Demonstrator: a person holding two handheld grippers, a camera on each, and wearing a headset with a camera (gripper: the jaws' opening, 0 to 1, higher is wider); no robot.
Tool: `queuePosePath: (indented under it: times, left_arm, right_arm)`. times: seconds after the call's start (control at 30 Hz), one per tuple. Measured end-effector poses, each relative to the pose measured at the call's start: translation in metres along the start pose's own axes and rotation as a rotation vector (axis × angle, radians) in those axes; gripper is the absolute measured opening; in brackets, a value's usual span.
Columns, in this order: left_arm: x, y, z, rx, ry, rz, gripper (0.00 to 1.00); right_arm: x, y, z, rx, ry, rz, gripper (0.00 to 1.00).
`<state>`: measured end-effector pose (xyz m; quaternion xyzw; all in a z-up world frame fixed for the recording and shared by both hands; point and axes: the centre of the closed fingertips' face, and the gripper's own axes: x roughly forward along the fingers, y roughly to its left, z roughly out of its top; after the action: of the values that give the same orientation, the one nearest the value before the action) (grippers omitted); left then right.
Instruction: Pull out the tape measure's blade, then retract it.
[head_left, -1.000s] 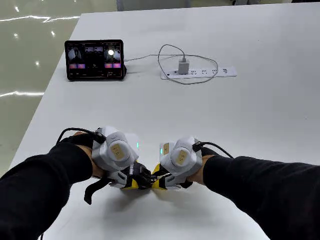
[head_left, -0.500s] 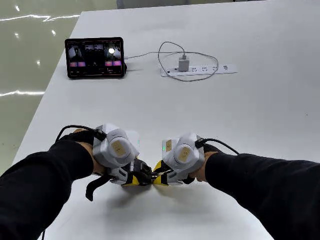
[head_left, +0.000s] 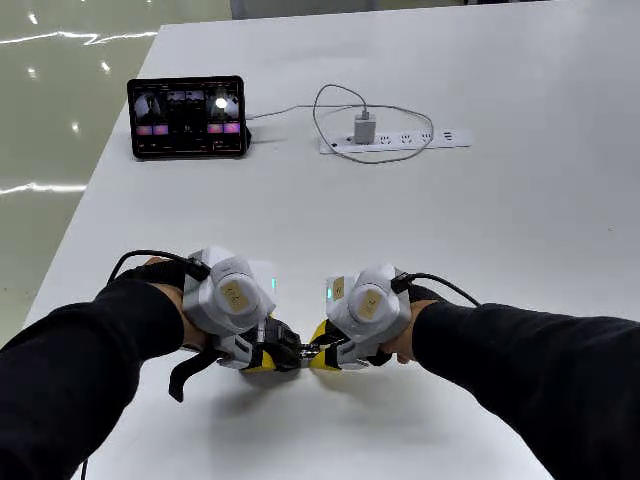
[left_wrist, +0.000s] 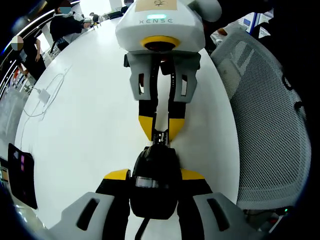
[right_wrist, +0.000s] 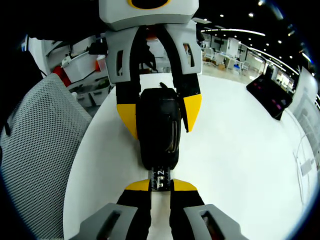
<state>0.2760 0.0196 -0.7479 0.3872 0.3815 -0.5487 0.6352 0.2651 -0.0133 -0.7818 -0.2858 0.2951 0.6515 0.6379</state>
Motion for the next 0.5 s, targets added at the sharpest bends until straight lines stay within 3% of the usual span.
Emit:
queuePosePath:
  times: [0.5]
  left_arm:
    - [-0.0002,-0.0003,-0.0005,0.0,0.003,0.004,0.3]
  right_arm:
    - [-0.0046,0.0001,-0.0051,0.002,0.011,0.0,0.09]
